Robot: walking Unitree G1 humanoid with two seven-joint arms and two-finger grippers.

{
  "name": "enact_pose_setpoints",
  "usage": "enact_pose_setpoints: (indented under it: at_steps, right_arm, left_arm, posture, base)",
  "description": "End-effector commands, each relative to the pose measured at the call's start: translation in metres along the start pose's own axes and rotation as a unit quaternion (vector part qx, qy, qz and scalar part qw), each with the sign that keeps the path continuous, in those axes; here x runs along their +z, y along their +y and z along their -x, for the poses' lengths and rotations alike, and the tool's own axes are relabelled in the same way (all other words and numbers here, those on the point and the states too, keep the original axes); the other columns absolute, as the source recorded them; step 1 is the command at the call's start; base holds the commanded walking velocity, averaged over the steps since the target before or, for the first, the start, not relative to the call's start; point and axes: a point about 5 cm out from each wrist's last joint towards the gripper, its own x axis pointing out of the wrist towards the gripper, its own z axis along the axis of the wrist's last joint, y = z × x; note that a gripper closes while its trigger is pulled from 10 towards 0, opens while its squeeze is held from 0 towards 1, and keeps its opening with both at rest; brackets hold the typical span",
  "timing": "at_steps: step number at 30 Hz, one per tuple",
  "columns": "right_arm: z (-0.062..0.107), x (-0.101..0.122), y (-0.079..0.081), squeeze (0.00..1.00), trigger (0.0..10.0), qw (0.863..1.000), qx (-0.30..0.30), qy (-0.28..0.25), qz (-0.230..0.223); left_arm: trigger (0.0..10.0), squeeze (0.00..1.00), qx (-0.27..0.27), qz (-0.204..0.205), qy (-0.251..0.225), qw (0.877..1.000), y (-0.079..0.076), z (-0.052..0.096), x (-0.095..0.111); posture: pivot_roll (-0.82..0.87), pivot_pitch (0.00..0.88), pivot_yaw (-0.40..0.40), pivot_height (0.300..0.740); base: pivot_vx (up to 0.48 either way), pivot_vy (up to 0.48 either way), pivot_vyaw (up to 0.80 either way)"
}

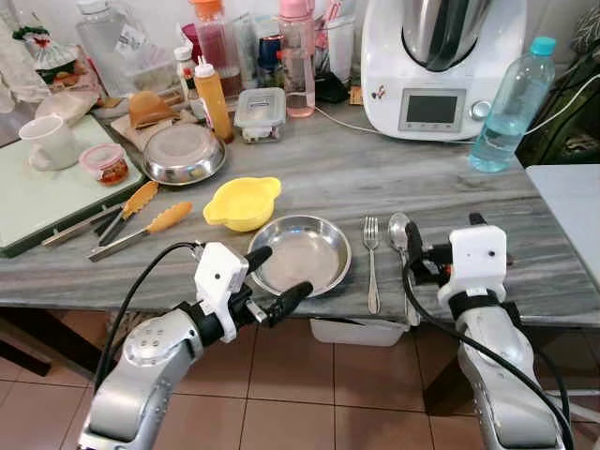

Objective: Setting the table

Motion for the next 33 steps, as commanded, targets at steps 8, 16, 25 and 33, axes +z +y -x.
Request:
enact_pose_setpoints:
  at_steps: [8, 16, 25, 33]
  right_arm:
    - [0.014, -0.007, -0.005, 1.00, 10.0, 1.000, -0.009, 0.004, 0.005]
    - [0.012, -0.004, 0.002, 0.80, 10.0, 1.000, 0.006, -0.006, 0.008]
    - [0.014, -0.008, -0.003, 0.58, 10.0, 1.000, 0.001, -0.001, 0.009]
    - [0.016, -0.010, -0.002, 0.59, 10.0, 1.000, 0.006, 0.004, 0.009]
  left_arm:
    - [10.0, 0.00, 0.124, -0.013, 0.034, 0.992, 0.016, 0.013, -0.023]
    - [10.0, 0.00, 0.176, -0.019, 0.036, 0.984, 0.025, 0.011, -0.030]
    - [10.0, 0.00, 0.202, -0.020, 0.033, 0.979, 0.027, 0.009, -0.030]
    - [10.0, 0.00, 0.196, -0.015, 0.032, 0.980, 0.026, 0.004, -0.030]
  posture:
    - [-0.06, 0.000, 0.054, 0.740]
    - [-0.06, 0.000, 0.046, 0.740]
    - [-0.07, 0.000, 0.052, 0.740]
    - [-0.08, 0.000, 0.057, 0.740]
  base:
    - [0.000, 0.000, 0.00]
    - [0.000, 0.000, 0.00]
    - [0.000, 0.000, 0.00]
    - [-0.097, 0.000, 0.00]
